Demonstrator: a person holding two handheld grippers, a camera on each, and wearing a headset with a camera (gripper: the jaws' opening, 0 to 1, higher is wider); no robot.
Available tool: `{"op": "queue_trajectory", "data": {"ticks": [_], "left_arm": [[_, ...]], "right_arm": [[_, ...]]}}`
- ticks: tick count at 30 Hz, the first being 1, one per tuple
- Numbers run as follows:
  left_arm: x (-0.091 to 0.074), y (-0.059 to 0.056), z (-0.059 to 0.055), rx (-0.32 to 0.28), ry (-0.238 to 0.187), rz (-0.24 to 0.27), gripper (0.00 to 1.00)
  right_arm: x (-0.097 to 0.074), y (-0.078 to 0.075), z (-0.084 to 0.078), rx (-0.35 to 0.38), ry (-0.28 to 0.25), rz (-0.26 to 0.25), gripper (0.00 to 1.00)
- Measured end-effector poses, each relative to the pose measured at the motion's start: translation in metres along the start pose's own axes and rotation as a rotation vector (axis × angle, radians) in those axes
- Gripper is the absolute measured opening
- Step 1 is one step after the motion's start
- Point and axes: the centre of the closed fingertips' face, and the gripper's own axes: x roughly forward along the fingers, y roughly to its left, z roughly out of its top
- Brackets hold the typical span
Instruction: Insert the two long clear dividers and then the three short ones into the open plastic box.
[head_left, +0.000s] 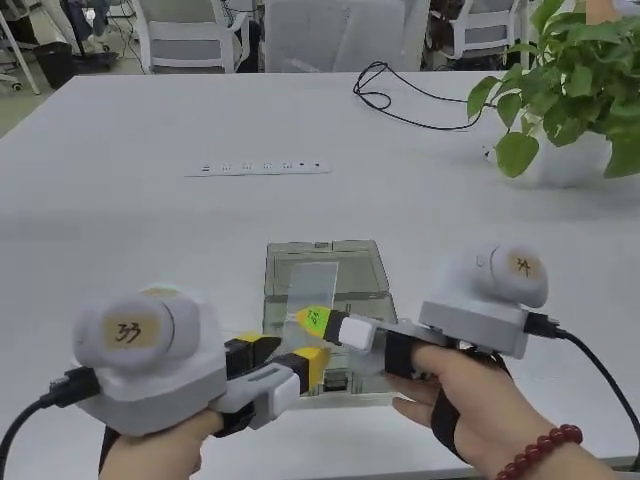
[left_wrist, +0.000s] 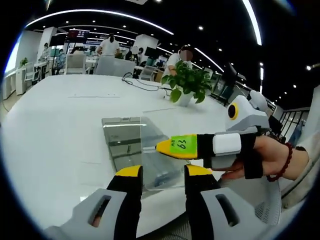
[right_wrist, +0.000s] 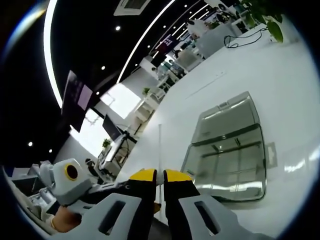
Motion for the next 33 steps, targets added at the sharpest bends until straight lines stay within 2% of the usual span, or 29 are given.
{"op": "queue_trajectory", "data": {"ticks": [3,6,10,13,17,20,26,33], "left_arm": [[-0.001,0.001,-0.002,0.086,0.018,0.008,0.36],[-0.002,0.001,0.000,0.157,0.013,0.015,0.42],[-0.005,0.003,-0.004,0.222,0.037,0.026,0.45],[-0.006,0.004,-0.004,0.254,0.035,0.029,0.48],[-0.008,0.005,-0.003,0.270,0.031,0.014,0.54],[-0.009,0.005,-0.005,0.294,0.037,-0.006,0.60],[-0.011,0.005,-0.009,0.295,0.043,-0.043,0.67],[-0.012,0.007,-0.008,0.300,0.029,-0.051,0.77]], "right_arm": [[-0.002,-0.003,0.002,0.030,0.006,-0.021,0.06],[-0.004,-0.006,0.005,0.053,0.010,-0.040,0.06],[-0.009,-0.011,0.010,0.086,0.024,-0.070,0.06],[-0.012,-0.016,0.013,0.111,0.036,-0.098,0.06],[-0.018,-0.028,0.013,0.122,0.085,-0.171,0.06],[-0.021,-0.034,0.014,0.139,0.113,-0.198,0.06],[-0.027,-0.047,0.012,0.160,0.180,-0.264,0.06],[-0.030,-0.049,0.006,0.161,0.258,-0.323,0.06]]}}
